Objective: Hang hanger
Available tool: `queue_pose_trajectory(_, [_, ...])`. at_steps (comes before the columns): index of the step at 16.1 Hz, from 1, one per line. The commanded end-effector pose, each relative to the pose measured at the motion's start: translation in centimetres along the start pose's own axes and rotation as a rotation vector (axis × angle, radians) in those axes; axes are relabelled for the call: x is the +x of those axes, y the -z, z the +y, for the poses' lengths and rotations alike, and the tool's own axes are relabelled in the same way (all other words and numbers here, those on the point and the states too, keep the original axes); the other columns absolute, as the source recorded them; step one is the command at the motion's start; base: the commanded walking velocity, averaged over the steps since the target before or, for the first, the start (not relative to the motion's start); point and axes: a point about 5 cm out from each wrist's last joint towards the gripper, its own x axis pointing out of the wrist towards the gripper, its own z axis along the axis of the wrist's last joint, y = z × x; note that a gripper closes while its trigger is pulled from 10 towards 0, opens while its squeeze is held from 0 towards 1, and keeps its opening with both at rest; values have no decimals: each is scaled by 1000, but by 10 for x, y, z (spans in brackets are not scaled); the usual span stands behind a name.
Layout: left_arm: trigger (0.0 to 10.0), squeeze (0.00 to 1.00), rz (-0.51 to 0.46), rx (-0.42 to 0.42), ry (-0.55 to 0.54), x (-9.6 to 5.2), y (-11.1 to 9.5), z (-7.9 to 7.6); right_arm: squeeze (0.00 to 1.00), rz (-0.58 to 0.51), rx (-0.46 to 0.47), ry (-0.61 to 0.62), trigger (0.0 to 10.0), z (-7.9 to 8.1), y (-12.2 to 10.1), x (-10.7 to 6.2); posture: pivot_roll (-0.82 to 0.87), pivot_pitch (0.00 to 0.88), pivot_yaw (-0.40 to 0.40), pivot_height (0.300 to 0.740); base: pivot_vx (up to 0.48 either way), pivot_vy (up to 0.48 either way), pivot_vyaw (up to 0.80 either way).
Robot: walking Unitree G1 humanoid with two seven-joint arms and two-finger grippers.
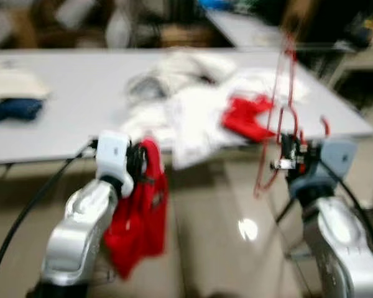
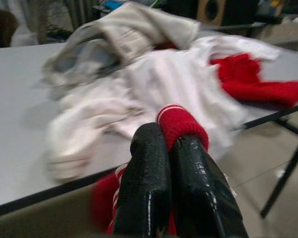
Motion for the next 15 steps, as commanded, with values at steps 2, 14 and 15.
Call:
queue_pose_trajectory(2, [10000, 0, -111, -16, 36, 6, -19, -8, 0, 14, 20, 28, 10000, -8, 0, -4, -185, 0, 26, 740, 0, 0, -800])
queue_pose_trajectory(14, [10000, 0, -197, -3, 70, 43, -46, -12, 0, 99, -66, -22, 10000, -20, 7, 8, -194, 0, 24, 740, 202, 0, -379])
queue_pose_trajectory(15, [10000, 0, -198, -3, 66, 44, -47, -11, 0, 86, -53, -35, 10000, -20, 4, 9, -191, 0, 23, 740, 311, 0, 0])
